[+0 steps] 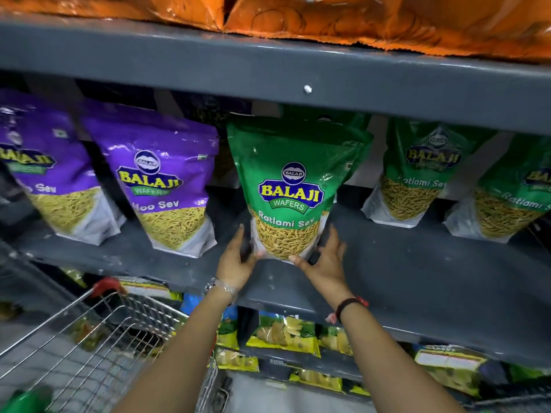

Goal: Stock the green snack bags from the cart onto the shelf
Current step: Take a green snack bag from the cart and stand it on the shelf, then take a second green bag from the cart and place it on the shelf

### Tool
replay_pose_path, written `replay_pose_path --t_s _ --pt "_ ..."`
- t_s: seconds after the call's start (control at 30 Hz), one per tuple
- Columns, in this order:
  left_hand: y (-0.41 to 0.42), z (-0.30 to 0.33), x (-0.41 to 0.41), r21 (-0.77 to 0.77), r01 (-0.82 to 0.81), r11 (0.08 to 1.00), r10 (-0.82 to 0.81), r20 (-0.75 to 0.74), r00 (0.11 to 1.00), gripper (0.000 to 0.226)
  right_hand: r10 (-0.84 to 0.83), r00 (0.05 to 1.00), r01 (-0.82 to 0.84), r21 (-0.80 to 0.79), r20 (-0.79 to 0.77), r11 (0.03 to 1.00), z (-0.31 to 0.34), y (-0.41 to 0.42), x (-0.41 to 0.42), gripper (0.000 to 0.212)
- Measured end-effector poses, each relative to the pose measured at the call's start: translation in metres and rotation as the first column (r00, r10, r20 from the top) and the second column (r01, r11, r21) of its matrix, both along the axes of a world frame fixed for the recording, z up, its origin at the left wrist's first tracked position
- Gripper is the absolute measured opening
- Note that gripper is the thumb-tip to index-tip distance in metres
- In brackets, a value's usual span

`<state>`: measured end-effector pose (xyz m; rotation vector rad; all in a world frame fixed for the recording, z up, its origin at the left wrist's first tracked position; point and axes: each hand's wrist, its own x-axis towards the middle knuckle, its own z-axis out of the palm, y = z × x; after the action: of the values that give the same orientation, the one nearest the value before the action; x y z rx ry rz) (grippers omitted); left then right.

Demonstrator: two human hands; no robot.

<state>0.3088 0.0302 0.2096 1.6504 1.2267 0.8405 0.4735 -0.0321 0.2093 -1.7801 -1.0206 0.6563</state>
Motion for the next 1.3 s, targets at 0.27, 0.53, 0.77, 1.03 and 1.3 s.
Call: replay_pose_path --t_s 0.27,0.53,0.77,1.03,1.3 --pt "-0.089 -0.012 -0.126 0.228 -0.454 0.861 0.496 -0.183 0.849 0.041 0.119 0.985 -0.14 0.173 0.123 0.975 -0.013 -0.051 -0.116 0.033" --pt "-0.192 -0.091 -0.291 -0.163 -0.88 0.446 0.749 -0.471 0.467 0.043 0.773 0.607 -0.764 -0.131 0.186 0.631 -0.051 -0.026 -0.284 0.037" --pt "-0.224 -0.185 -0.357 -0.538 -0.79 0.294 0.682 -0.461 0.568 0.07 0.99 0.138 -0.781 -0.613 0.018 0.12 -0.154 -0.009 -0.383 0.075" --pt "-0.209 -0.26 -0.381 -0.786 -0.521 0.334 0.77 -0.091 0.631 0.031 0.983 0.029 -0.635 -0.763 -0.182 -0.123 -0.256 0.006 -0.414 0.102" --pt "-0.196 -0.264 -0.373 -0.8 -0.482 0.358 0.853 0.069 0.518 0.072 0.94 0.166 -0.698 -0.709 -0.296 -0.1 -0.263 0.003 -0.416 0.091"
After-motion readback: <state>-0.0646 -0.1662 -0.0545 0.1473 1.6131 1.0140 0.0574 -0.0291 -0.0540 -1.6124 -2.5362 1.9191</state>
